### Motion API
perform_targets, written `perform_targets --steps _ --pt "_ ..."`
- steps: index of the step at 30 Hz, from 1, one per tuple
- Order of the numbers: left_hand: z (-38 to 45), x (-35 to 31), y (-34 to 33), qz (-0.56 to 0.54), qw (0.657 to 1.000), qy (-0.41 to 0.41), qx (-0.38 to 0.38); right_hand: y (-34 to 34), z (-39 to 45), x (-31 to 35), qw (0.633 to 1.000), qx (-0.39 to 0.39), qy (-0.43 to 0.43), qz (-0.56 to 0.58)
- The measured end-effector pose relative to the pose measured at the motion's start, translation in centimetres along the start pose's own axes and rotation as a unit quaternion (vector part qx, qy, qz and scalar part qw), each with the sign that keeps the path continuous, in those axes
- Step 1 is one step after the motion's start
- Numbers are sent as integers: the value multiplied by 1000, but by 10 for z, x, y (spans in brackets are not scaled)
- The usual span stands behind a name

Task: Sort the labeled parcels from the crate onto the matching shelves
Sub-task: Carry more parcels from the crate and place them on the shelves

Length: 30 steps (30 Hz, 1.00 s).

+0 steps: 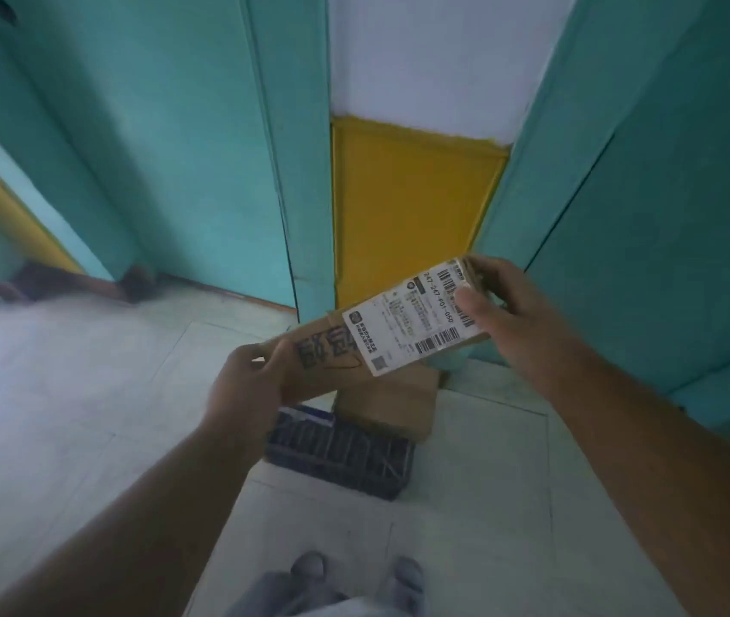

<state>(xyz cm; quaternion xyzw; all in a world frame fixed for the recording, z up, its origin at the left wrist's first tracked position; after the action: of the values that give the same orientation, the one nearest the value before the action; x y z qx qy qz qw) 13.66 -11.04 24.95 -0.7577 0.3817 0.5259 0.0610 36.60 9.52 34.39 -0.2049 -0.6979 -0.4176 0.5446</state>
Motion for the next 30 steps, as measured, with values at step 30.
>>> perform_targets --steps 30 --pt "-71 -174 -92 -135 953 -176 207 136 -114 52 956 -282 25 81"
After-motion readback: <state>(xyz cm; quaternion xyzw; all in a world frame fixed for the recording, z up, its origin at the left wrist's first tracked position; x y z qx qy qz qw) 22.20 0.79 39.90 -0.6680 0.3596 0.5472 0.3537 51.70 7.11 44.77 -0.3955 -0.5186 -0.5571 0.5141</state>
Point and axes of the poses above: each hand's wrist, its own z-axis towards the middle knuckle, its own y-axis out of the back of the hand, x = y × z, the point moved 9 cm from there along z, towards the middle knuckle, and after that the axes turned 5 degrees about z, right-handed, at the moved point
